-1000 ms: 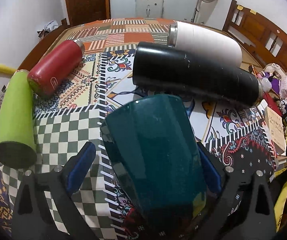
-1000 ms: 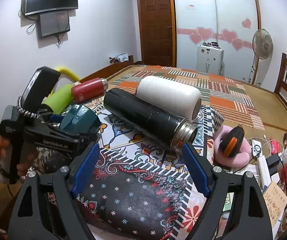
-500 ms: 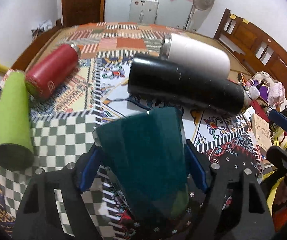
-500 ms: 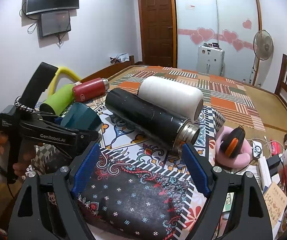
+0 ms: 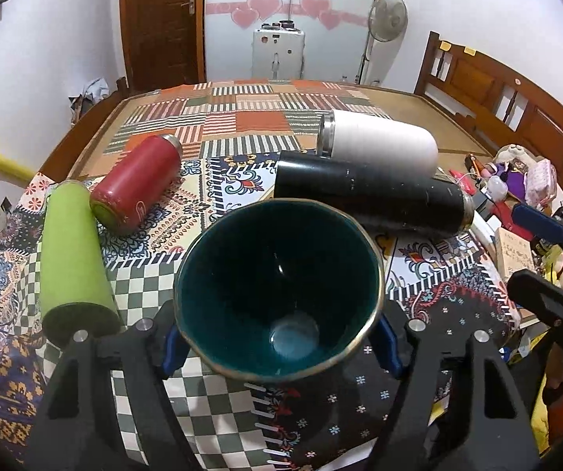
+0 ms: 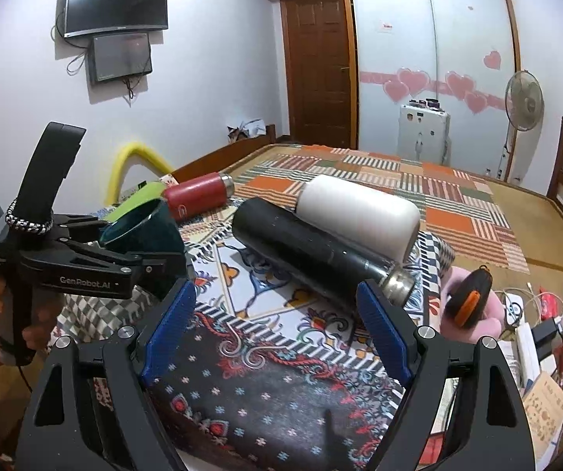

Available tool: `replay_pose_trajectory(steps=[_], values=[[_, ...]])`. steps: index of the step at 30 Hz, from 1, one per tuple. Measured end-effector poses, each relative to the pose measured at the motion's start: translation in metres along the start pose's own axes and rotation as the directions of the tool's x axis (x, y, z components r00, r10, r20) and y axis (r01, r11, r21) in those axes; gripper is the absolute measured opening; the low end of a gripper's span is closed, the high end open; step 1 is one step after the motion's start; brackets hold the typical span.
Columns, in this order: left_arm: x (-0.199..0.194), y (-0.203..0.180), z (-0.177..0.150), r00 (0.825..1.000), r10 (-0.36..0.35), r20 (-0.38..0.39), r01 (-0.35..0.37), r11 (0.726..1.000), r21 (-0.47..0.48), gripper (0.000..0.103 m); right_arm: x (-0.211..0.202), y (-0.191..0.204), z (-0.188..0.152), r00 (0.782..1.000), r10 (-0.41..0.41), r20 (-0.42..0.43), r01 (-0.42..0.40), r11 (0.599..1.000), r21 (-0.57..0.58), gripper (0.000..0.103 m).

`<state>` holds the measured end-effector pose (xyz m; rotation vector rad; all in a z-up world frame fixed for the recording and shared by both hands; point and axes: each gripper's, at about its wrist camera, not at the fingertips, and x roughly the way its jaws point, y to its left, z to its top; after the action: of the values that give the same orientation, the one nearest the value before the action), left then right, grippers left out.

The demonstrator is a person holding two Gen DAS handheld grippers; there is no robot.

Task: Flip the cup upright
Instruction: 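Rotate the held cup with the left tool until its rim faces up, then lower the cup onto the checkered cloth and open the left tool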

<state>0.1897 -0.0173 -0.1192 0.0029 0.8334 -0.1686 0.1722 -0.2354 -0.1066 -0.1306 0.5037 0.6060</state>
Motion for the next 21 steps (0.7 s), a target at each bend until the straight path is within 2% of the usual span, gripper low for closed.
replay_pose_trajectory(steps=[6,14,20,21], values=[[0.005,0.000,-0.011,1.000,-0.003,-0.015,0.003,1.000,0.006,0.074,0.003,0.007,0.001,1.000,0.009,0.006,-0.009,1.000,-0.008,0.082],[0.001,-0.010,-0.021,0.999,0.028,0.034,-0.030,0.997,0.069,0.074,0.008,0.008,0.002,1.000,0.004,0.017,-0.004,1.000,0.005,0.082],[0.006,-0.008,-0.022,1.000,-0.015,0.018,0.014,0.998,0.056,0.075,0.013,0.004,0.004,1.000,0.007,0.023,-0.008,0.999,0.046,0.082],[0.006,-0.009,-0.023,1.000,-0.003,0.023,0.001,0.998,0.061,0.075,0.013,0.004,0.005,1.000,0.007,0.025,-0.009,0.999,0.051,0.082]])
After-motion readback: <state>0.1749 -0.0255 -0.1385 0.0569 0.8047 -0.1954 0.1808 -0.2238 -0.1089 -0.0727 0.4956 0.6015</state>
